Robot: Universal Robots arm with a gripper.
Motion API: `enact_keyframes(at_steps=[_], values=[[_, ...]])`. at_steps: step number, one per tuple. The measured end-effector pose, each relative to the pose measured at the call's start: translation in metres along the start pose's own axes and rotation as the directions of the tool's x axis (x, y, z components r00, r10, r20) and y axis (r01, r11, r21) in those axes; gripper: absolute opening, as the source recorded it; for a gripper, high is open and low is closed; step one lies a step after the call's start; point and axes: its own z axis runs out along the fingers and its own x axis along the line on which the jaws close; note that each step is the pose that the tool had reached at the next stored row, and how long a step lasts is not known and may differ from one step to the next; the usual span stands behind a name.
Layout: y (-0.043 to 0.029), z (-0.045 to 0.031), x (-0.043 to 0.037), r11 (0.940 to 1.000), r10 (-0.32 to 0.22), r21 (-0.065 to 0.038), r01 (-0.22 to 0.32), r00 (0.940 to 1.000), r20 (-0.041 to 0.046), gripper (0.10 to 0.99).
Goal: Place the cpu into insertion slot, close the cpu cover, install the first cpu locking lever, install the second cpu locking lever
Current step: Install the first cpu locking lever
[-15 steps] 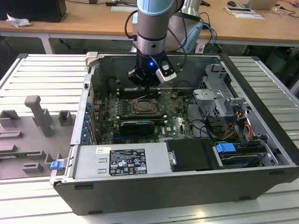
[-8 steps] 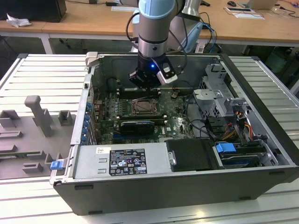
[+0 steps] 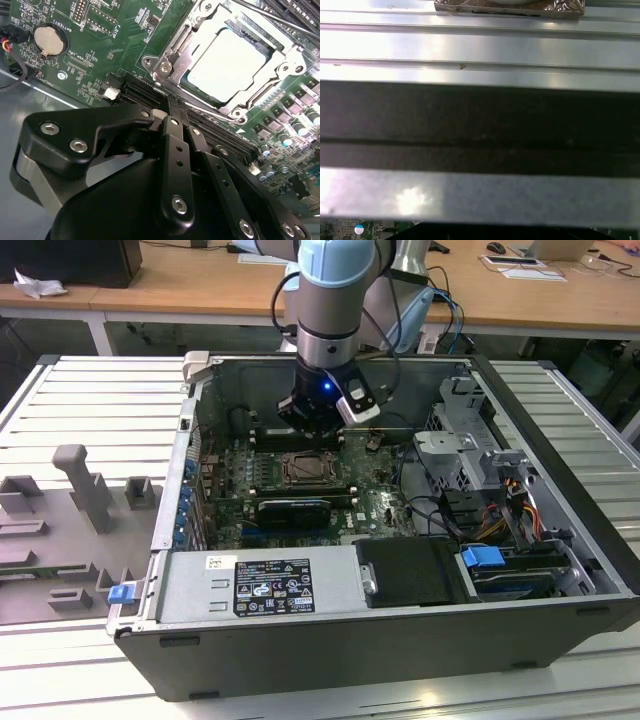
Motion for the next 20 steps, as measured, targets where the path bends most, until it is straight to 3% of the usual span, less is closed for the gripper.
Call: enact_keyframes(at_steps=[7,12,20], values=[[-0.0004,0.0032,-0.0004,1.0,0.0,0.002,0.0,1.0,0.0,0.106],[-0.0002,0.0015,-0.0006,1.0,0.0,0.002,0.0,1.0,0.0001,0.106],[-0.0006,0.003,-0.0008,0.9999,0.0,0.013,0.0,1.0,-0.0006,0.106]])
